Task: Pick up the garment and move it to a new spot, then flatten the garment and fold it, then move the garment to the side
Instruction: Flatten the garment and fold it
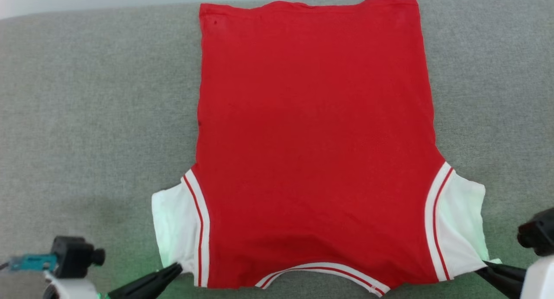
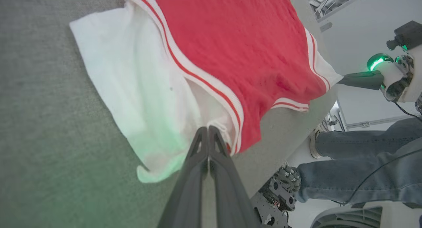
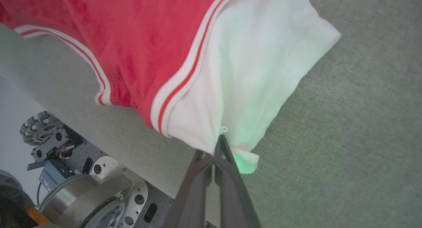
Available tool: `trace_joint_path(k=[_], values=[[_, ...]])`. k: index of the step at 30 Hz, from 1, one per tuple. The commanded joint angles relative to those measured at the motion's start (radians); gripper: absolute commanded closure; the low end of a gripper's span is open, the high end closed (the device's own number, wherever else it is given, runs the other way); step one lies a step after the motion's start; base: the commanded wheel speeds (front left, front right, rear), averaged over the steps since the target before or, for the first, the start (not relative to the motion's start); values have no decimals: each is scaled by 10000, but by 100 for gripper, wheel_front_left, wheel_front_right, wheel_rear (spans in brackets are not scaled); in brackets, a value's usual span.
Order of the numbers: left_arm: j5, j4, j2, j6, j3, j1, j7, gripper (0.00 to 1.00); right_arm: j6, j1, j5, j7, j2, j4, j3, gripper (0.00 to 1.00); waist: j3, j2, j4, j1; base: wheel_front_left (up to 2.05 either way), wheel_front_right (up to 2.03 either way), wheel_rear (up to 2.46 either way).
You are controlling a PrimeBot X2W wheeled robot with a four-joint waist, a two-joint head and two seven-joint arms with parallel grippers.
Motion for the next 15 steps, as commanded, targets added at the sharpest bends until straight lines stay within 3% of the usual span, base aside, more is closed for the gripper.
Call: trace_joint_path(k=[1,6,10,15], values=[[-25,297,-406,5,114,-181,-5,100,-6,-348,-194,137,194,105,147,100,62,0,-66,0,0,0,0],[65,1187,-1171,5,107,-365,60,100,-6,-1038,-397,202,477,814,1021,100,133,0,-148,0,0,0,0],[98,2389,-2032,5,72,-461,133,100,-6,-1761,-702,-240,690,2075,2052,100,231,0,-175,0,0,0,0],[122,3070,-2524,14,22,-413,270,100,-15,-2185,-1225,-840,669,3124,2853,100,293,0,-198,0,0,0,0]])
